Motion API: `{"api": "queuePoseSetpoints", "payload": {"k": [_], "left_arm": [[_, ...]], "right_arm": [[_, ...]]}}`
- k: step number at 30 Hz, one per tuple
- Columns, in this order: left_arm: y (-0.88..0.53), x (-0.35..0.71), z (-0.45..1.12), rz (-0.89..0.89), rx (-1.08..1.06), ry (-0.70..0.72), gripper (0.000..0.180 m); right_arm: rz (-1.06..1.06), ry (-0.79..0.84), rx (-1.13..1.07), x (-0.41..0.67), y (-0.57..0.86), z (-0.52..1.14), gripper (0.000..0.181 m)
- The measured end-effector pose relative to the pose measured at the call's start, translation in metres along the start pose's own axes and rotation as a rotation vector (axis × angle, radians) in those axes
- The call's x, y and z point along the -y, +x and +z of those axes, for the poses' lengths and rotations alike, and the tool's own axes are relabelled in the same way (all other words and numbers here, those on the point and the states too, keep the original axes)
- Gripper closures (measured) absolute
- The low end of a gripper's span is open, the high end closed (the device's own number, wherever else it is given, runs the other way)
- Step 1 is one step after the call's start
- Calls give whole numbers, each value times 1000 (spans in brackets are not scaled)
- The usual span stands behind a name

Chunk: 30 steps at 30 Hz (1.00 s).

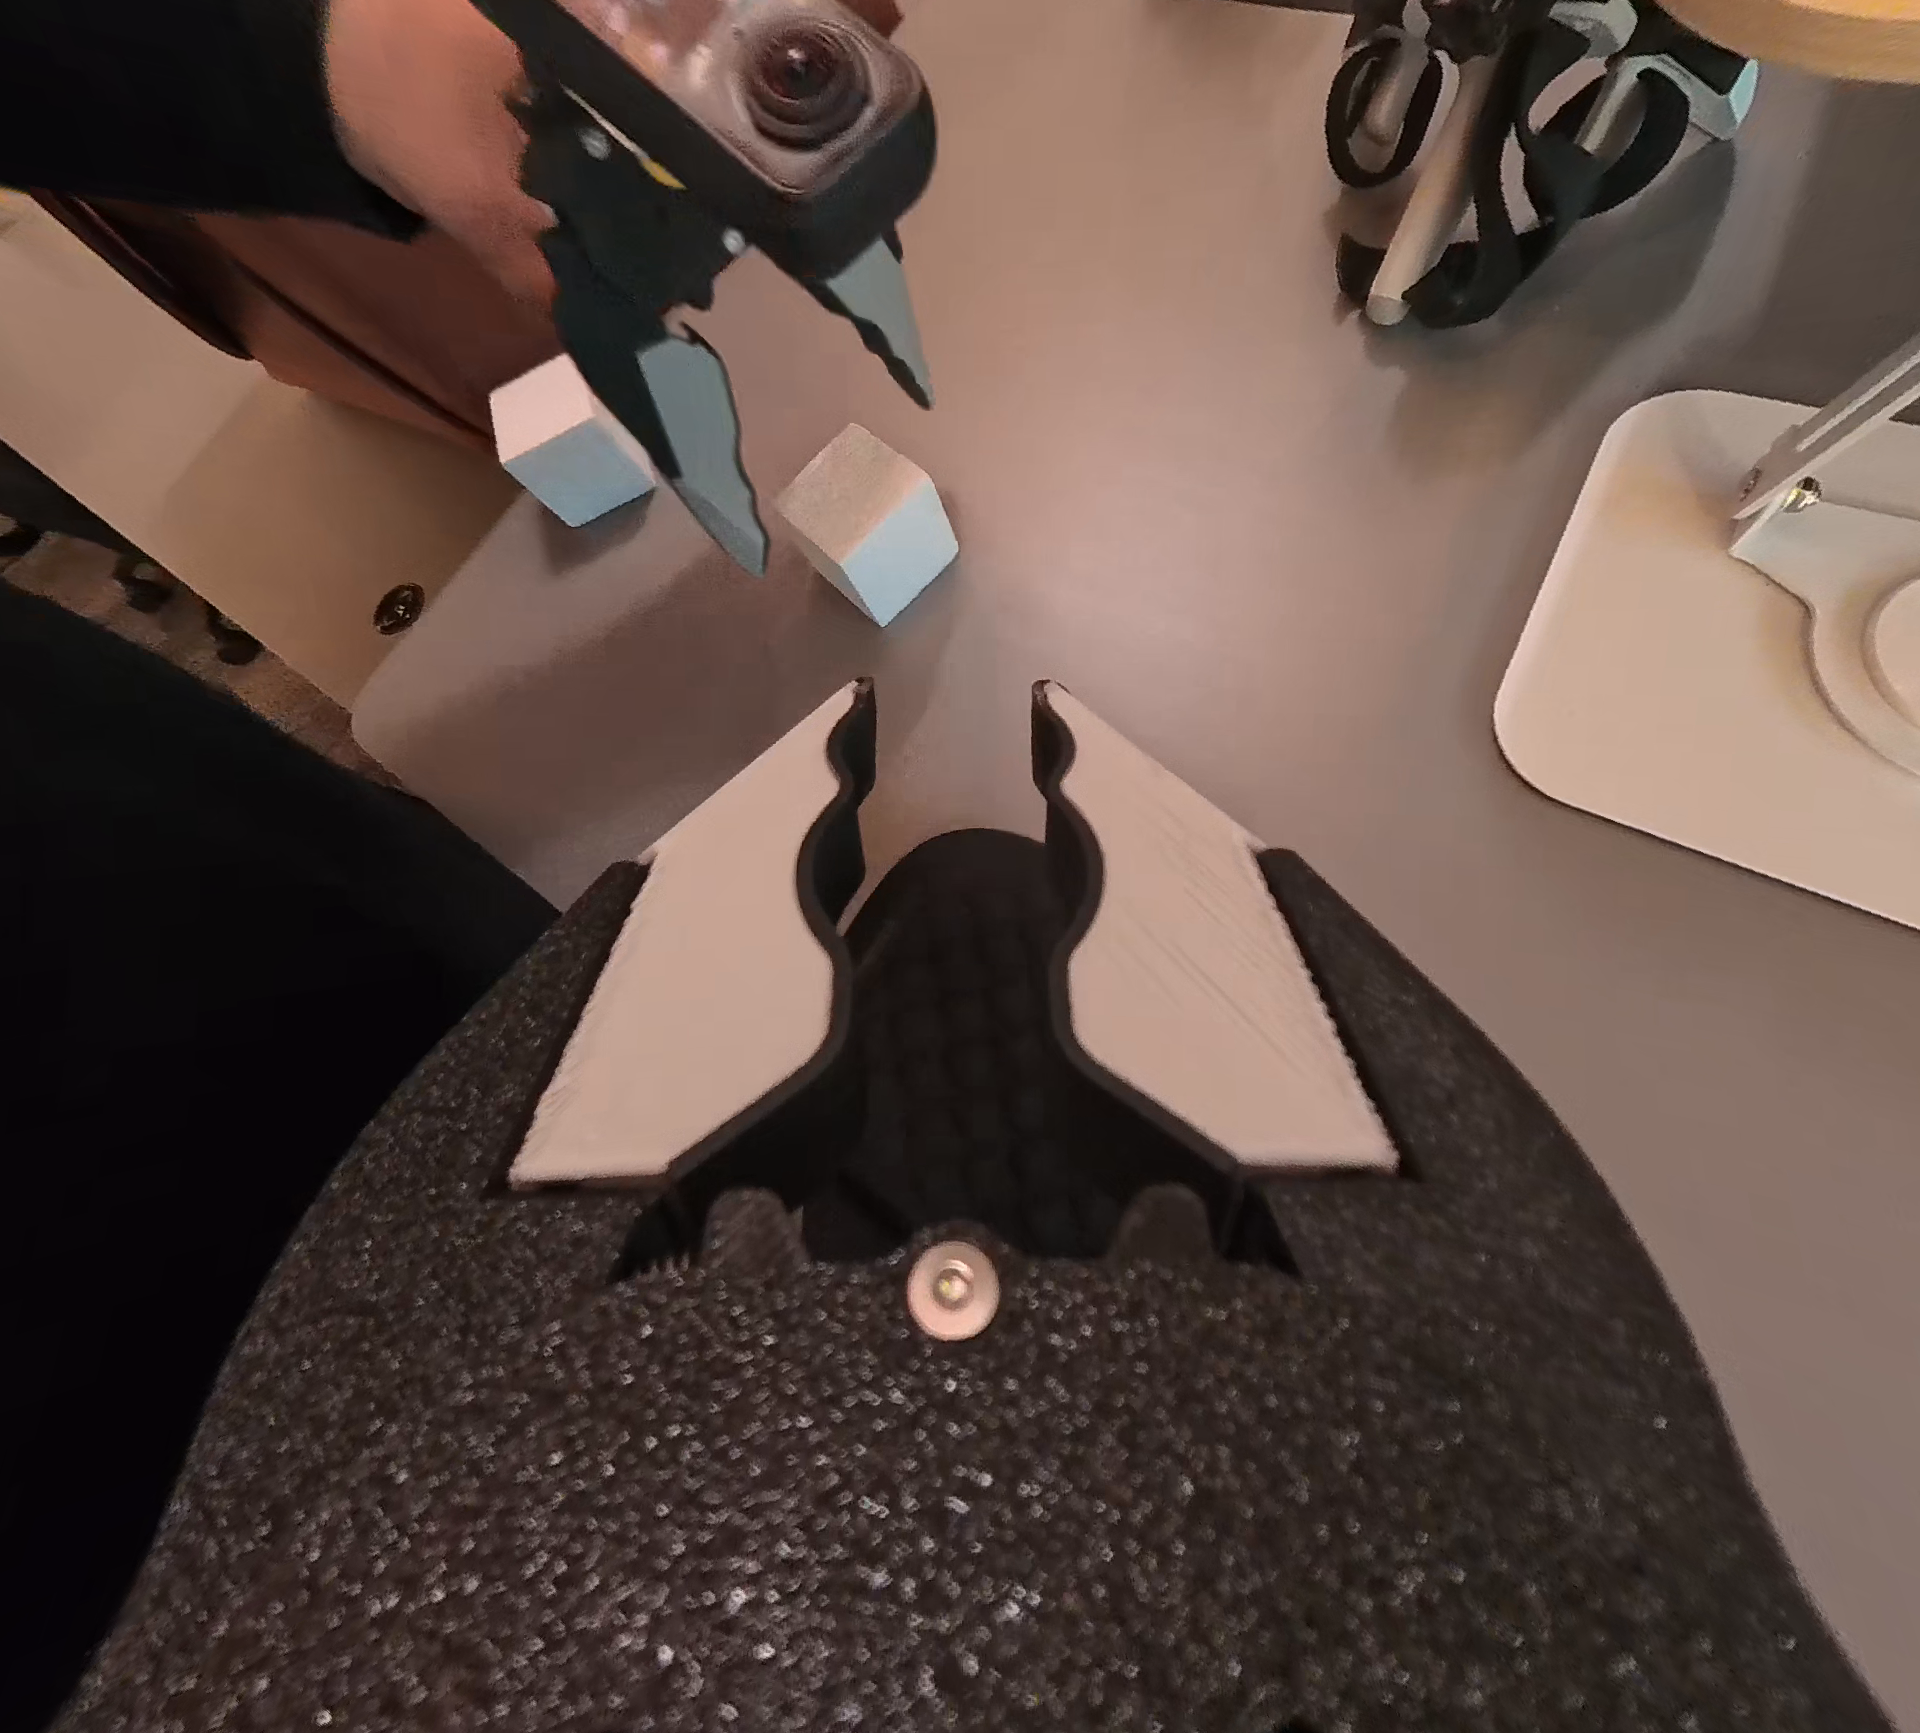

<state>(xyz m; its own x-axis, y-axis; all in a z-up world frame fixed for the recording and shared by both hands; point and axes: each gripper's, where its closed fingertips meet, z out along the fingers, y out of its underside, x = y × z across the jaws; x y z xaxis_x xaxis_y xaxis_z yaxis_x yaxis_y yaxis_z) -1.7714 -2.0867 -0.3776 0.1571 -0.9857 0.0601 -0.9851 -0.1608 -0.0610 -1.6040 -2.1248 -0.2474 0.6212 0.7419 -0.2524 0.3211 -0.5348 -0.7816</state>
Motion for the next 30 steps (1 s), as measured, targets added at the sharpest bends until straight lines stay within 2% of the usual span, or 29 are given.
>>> {"api": "queuePoseSetpoints", "payload": {"k": [1, 2, 3, 6, 14, 22, 30], "left_arm": [[3, 0, 5, -20, -37, 13, 96], [6, -1, 9, -27, -75, 21, 120], [7, -1, 10, -34, -93, 29, 122], [4, 3, -3, -54, -113, 61, 122], [-68, -4, -102, -40, 66, 96, 122], [-257, -51, -265, -88, 327, 82, 122], [-372, -85, -273, -181, 147, 46, 122]], "right_arm": [[0, 1, 1, 0, -1, 0, 152], [-3, 1, 0, -1, -1, -1, 152], [-6, -1, -1, -1, -2, -1, 152], [-16, 2, -8, 0, -2, -1, 153], [2, -23, -22, -7, 2, 4, 153], [30, -93, -41, -20, 7, 9, 152], [76, -157, -100, -31, 18, 10, 153]]}}
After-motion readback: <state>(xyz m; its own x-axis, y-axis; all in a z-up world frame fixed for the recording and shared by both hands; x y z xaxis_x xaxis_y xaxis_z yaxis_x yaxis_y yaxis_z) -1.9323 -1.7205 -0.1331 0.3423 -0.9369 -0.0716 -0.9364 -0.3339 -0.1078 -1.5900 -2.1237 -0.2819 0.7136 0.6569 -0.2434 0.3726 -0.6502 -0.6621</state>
